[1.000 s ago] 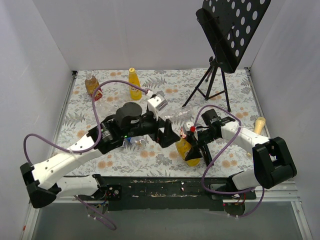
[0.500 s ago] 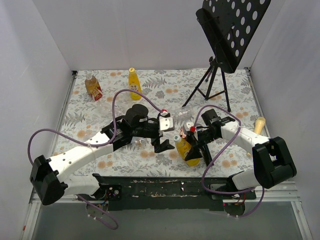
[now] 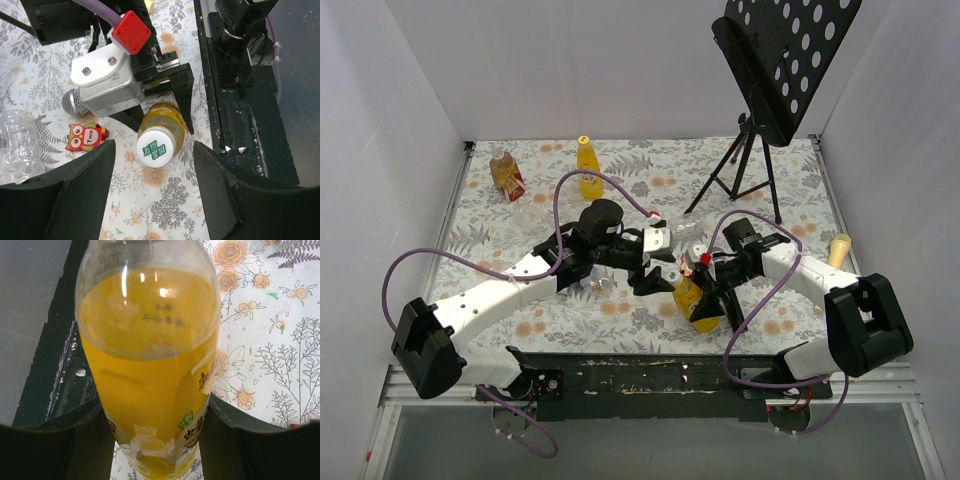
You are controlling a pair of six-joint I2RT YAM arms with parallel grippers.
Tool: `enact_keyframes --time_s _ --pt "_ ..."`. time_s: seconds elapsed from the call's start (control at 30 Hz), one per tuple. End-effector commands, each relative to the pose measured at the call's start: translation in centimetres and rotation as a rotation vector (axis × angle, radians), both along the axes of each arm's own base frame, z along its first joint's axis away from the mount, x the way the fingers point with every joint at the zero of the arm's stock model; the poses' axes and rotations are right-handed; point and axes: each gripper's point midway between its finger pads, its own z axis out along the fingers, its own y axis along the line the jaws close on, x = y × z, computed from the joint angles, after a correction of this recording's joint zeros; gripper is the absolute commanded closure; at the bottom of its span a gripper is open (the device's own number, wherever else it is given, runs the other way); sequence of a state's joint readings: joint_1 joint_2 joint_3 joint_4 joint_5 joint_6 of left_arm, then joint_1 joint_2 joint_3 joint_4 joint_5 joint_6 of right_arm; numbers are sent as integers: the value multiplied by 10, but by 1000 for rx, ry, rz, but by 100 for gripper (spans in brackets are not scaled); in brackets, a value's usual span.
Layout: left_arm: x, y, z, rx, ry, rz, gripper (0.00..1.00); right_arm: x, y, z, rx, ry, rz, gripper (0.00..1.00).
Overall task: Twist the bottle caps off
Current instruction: Unscrew the bottle cap from the plastic bottle.
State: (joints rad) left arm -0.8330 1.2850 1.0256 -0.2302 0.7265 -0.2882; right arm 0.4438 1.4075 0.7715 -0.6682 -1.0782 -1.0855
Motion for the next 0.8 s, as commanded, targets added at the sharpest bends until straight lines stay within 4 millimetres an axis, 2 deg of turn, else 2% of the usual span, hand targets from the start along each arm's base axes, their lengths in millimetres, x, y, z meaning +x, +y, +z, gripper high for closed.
enact_keyframes --time_s 0.0,0.17,0.27,0.33,0.4,0.47,0.5,0.57,0.63,0.73,0.77 --pt "-2 -6 19 -48 -8 -40 39 5 5 9 25 -36 18 85" --pt "-3 -10 13 -38 20 -55 48 5 5 8 24 -33 19 85" --pt "-1 -12 11 -31 32 -56 59 5 5 9 25 -36 19 85" --pt "-1 -12 11 -31 38 -54 76 5 5 9 24 -34 19 85" --pt "-2 -14 10 -27 56 -54 83 5 5 9 25 -36 19 85" --pt "1 -13 10 -20 90 -22 98 5 5 8 24 -34 19 85" --pt "4 -14 10 -15 115 7 100 5 5 8 24 -34 19 85" --pt "10 -13 16 -15 204 93 100 5 5 8 23 -35 19 85" --pt "21 -12 23 -27 354 258 100 5 5 8 20 -36 18 85" --pt "35 -8 39 -64 722 582 100 6 5 8 20 -36 18 85" --pt "33 -11 45 -66 840 650 100 5 5 7 19 -30 17 85"
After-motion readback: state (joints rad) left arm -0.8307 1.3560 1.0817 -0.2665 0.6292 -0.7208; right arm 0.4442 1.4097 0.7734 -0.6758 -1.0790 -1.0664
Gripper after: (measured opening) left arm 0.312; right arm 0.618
